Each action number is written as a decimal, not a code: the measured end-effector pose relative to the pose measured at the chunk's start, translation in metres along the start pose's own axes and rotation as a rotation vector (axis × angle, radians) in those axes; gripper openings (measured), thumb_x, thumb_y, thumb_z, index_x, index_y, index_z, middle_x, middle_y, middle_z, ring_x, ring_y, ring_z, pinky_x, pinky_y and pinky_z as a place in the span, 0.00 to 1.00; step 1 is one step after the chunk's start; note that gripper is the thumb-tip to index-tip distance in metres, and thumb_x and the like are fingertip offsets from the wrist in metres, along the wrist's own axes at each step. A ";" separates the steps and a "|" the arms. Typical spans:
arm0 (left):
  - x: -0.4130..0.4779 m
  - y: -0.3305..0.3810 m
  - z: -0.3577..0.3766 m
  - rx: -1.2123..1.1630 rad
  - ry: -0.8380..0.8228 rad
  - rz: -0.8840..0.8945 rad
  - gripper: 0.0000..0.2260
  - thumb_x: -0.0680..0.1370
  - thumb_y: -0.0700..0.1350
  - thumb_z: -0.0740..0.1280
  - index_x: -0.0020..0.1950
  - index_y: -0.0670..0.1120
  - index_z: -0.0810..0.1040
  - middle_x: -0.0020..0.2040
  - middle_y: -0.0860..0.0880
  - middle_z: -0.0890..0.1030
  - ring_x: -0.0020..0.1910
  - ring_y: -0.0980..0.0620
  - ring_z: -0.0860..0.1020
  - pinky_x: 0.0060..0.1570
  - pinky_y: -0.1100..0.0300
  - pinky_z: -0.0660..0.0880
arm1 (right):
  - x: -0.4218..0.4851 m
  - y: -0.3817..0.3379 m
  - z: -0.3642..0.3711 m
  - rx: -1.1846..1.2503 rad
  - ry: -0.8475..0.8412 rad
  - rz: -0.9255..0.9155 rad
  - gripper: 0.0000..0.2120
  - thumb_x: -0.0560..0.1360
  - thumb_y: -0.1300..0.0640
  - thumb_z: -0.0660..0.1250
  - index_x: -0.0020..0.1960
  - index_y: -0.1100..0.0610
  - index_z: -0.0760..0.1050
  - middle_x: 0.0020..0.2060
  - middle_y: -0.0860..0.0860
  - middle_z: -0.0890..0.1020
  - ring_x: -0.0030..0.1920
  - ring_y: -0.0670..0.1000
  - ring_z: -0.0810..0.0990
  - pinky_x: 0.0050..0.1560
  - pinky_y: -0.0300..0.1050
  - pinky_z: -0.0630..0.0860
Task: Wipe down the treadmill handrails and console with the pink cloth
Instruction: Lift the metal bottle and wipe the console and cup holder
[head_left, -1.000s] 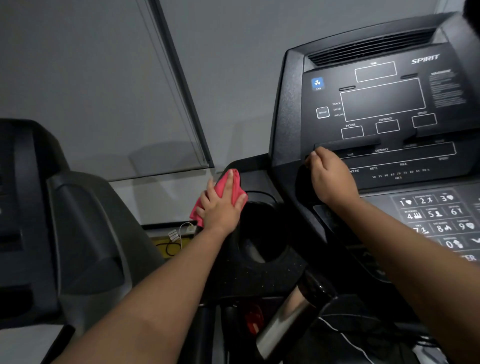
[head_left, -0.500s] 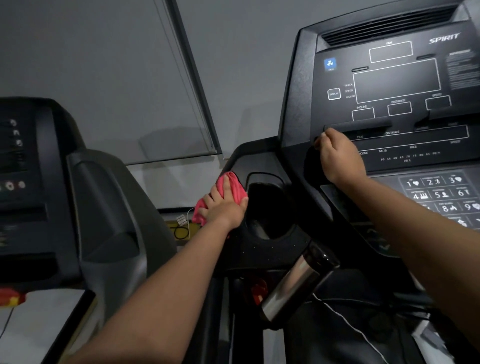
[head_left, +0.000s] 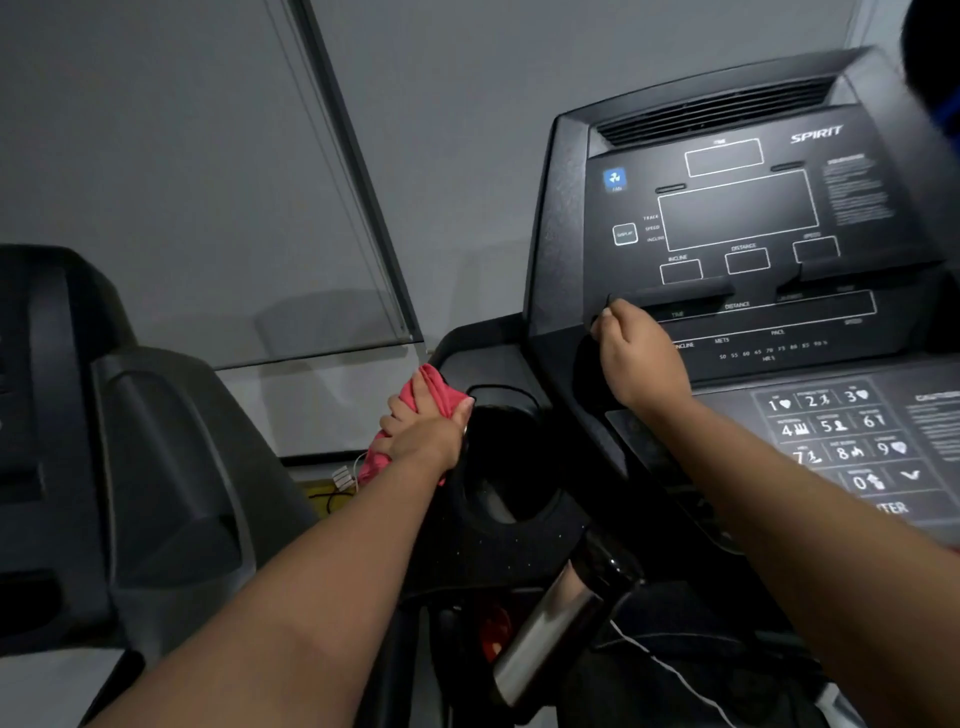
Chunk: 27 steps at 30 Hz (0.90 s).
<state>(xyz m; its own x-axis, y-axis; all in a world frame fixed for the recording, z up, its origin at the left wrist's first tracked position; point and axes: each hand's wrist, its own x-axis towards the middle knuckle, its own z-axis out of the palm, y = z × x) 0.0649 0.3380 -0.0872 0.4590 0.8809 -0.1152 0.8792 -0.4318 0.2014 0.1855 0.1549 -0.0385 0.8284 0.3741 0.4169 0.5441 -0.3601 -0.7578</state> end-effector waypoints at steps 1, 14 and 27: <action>-0.001 0.000 -0.002 -0.006 -0.001 0.002 0.38 0.76 0.70 0.49 0.77 0.55 0.35 0.76 0.43 0.50 0.70 0.41 0.59 0.69 0.40 0.56 | 0.000 0.000 0.000 -0.004 -0.003 0.003 0.13 0.80 0.55 0.52 0.42 0.59 0.68 0.40 0.55 0.75 0.42 0.56 0.71 0.41 0.46 0.62; -0.036 -0.040 0.006 0.127 -0.135 0.137 0.36 0.78 0.68 0.49 0.76 0.56 0.32 0.77 0.45 0.41 0.75 0.40 0.47 0.70 0.37 0.50 | -0.005 -0.006 -0.003 -0.063 -0.041 0.008 0.13 0.80 0.55 0.52 0.44 0.60 0.70 0.43 0.53 0.72 0.44 0.54 0.70 0.43 0.46 0.61; -0.010 -0.002 -0.005 0.029 -0.087 -0.095 0.40 0.75 0.71 0.47 0.77 0.51 0.35 0.73 0.42 0.54 0.69 0.41 0.59 0.68 0.38 0.57 | -0.005 -0.003 -0.001 -0.079 -0.026 -0.014 0.13 0.81 0.55 0.52 0.43 0.60 0.69 0.42 0.52 0.72 0.43 0.54 0.69 0.42 0.46 0.61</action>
<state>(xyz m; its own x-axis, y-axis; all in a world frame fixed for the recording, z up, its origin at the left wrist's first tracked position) 0.0574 0.3307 -0.0820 0.3814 0.8988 -0.2163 0.9221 -0.3533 0.1577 0.1796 0.1531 -0.0379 0.8174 0.4012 0.4133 0.5652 -0.4203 -0.7098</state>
